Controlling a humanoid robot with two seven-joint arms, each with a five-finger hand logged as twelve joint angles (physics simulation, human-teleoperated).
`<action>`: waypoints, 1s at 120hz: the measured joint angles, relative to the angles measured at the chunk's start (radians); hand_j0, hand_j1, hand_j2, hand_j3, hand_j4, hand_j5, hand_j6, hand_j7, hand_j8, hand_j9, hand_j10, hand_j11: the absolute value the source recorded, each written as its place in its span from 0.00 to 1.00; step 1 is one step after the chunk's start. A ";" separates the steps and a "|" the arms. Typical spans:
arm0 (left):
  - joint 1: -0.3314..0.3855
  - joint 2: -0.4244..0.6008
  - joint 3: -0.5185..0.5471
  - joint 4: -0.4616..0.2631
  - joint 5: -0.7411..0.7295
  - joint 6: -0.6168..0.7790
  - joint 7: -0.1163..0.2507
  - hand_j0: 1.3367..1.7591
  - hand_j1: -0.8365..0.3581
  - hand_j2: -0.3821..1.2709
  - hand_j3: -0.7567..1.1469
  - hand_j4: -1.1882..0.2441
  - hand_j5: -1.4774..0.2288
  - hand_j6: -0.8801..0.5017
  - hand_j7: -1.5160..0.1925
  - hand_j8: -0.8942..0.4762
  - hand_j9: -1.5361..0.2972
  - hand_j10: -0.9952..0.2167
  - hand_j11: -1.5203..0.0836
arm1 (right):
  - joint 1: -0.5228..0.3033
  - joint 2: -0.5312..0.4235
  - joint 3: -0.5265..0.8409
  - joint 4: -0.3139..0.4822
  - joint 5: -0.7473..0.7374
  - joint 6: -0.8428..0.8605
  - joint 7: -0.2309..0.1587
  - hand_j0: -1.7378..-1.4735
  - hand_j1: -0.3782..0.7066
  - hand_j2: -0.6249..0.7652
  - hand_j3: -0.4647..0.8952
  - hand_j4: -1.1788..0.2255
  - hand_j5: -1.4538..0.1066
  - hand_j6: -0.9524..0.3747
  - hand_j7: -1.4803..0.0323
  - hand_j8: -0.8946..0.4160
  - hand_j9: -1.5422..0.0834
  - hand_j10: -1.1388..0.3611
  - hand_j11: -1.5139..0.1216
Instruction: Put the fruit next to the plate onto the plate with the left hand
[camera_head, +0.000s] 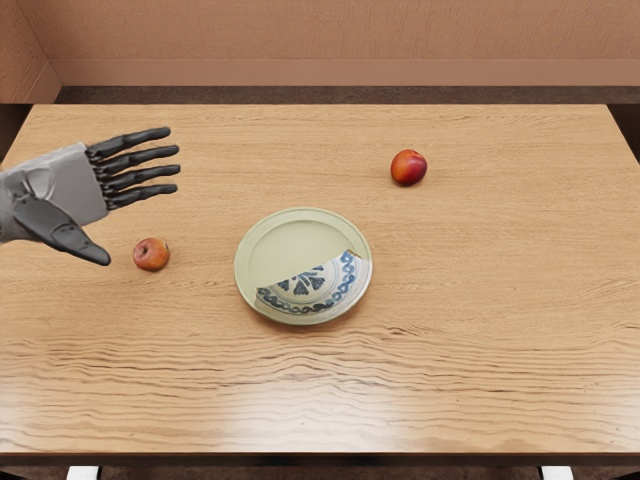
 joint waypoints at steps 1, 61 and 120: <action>0.000 -0.001 0.000 -0.001 0.000 0.000 0.001 0.76 0.92 0.24 0.40 0.78 0.81 0.58 0.83 0.60 0.78 0.76 0.88 | 0.000 0.000 0.000 0.000 0.000 0.000 0.000 0.30 0.03 0.45 0.34 0.84 0.93 0.72 0.98 0.68 0.95 0.76 0.93; -0.017 -0.109 -0.080 0.103 0.315 0.052 0.023 0.76 0.96 0.24 0.40 0.80 0.84 0.61 0.86 0.63 0.81 0.79 0.92 | 0.001 0.000 0.003 -0.002 0.001 -0.004 0.000 0.30 0.03 0.45 0.34 0.84 0.93 0.72 0.98 0.68 0.95 0.76 0.93; 0.203 -0.322 -0.075 0.358 0.871 0.691 -0.222 0.76 0.96 0.24 0.40 0.80 0.84 0.61 0.86 0.62 0.81 0.79 0.92 | 0.001 0.000 0.007 -0.002 0.005 -0.005 0.000 0.30 0.03 0.45 0.34 0.84 0.93 0.72 0.98 0.68 0.95 0.76 0.93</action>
